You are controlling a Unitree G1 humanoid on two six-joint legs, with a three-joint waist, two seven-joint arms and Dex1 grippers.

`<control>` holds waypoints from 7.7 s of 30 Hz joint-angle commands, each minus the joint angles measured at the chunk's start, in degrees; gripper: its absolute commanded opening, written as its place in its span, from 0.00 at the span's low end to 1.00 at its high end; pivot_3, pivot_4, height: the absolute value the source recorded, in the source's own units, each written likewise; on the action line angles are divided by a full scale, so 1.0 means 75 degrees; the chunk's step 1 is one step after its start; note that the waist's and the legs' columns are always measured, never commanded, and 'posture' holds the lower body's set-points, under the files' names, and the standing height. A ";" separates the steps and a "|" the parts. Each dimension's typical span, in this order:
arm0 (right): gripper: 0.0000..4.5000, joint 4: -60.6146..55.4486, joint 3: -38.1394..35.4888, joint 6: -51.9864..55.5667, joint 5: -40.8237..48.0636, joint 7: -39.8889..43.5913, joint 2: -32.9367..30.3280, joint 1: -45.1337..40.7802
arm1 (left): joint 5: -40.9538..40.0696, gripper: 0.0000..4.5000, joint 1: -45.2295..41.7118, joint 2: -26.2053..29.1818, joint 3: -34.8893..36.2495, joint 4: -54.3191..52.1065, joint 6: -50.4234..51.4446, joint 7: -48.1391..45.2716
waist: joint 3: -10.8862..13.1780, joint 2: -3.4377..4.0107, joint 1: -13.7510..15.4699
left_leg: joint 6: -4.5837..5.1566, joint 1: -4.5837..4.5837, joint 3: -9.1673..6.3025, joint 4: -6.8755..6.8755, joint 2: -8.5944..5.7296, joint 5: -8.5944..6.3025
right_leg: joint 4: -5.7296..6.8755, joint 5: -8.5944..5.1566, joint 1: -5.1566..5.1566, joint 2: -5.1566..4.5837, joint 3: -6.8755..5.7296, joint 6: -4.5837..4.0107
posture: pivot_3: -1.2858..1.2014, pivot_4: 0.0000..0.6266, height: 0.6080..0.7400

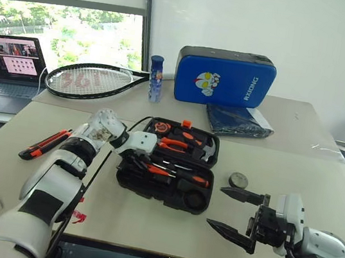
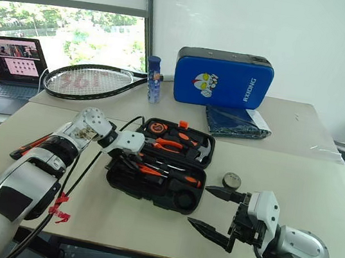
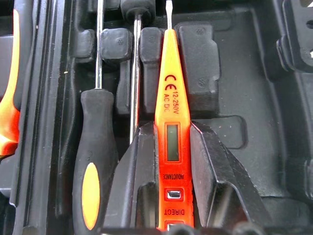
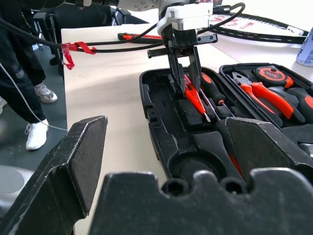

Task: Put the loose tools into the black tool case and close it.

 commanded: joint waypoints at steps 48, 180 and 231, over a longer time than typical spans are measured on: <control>1.00 0.0401 0.0053 -0.0155 -0.0110 0.0351 -0.0155 -0.0247 | 0.0117 0.10 0.0377 0.0654 0.0185 -0.0717 -0.0359 -0.0054 | 0.0001 -0.0002 -0.0149 | -0.0001 0.0007 -0.0001 0.0000 0.0004 0.0003 | 0.0022 0.0001 -0.0006 0.0015 0.0017 -0.0001 | 0.52 0.24 1.00; 1.00 0.1490 0.0567 -0.2066 -0.0339 0.0660 0.1089 -0.1069 | -0.4255 0.98 0.6899 0.3596 0.6656 -0.3876 0.4316 0.4430 | -0.0012 -0.0046 0.0041 | -0.0002 0.0148 0.0012 -0.0024 0.0035 0.0012 | 0.0006 -0.0055 0.0124 0.0013 -0.0008 0.0013 | 0.52 0.24 1.00; 1.00 0.0675 -0.0260 -0.1814 -0.0153 0.0372 0.0243 0.0735 | -0.3499 0.38 0.2042 0.2101 0.0165 -0.5196 0.2580 -0.0858 | -0.0011 -0.0052 0.0025 | -0.0017 0.0010 -0.0009 0.0000 0.0020 -0.0006 | 0.0034 -0.0029 0.0003 0.0009 -0.0014 -0.0031 | 0.52 0.24 1.00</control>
